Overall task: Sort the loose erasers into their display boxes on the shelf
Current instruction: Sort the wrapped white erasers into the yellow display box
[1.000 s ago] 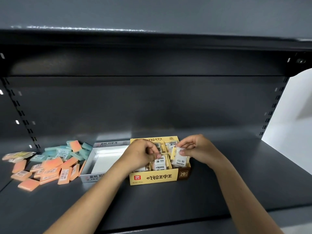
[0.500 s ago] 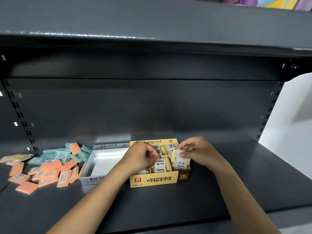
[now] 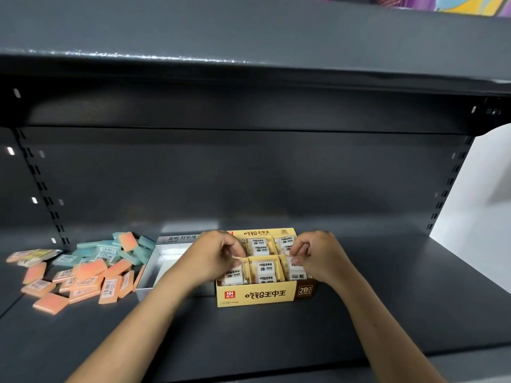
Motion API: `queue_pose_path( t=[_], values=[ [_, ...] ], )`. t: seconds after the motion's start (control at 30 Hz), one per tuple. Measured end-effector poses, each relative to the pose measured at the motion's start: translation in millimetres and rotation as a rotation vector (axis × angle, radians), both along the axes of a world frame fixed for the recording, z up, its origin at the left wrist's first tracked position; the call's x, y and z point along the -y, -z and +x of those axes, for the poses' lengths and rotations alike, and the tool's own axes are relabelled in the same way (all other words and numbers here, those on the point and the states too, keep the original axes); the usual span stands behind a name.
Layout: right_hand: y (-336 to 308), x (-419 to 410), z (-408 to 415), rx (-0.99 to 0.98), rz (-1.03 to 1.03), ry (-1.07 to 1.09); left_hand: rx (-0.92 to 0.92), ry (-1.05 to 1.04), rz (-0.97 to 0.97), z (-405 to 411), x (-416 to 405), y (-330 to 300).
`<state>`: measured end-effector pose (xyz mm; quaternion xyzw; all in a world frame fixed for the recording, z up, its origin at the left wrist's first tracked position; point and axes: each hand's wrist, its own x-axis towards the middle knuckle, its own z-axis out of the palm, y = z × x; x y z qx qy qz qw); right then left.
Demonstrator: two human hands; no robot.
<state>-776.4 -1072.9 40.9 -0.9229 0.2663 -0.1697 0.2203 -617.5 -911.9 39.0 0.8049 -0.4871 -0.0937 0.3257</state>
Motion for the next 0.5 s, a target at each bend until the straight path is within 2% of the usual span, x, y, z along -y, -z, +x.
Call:
queue_pose_path(
  t=[0.27,0.5],
  values=[
    [1,-1,4,0.002,-0.058,0.002,-0.027,-0.052,-0.037,19,-20,5],
    [1,-5,8,-0.115,-0.105,0.028,0.009,-0.127,-0.090,46,-58,6]
  ],
)
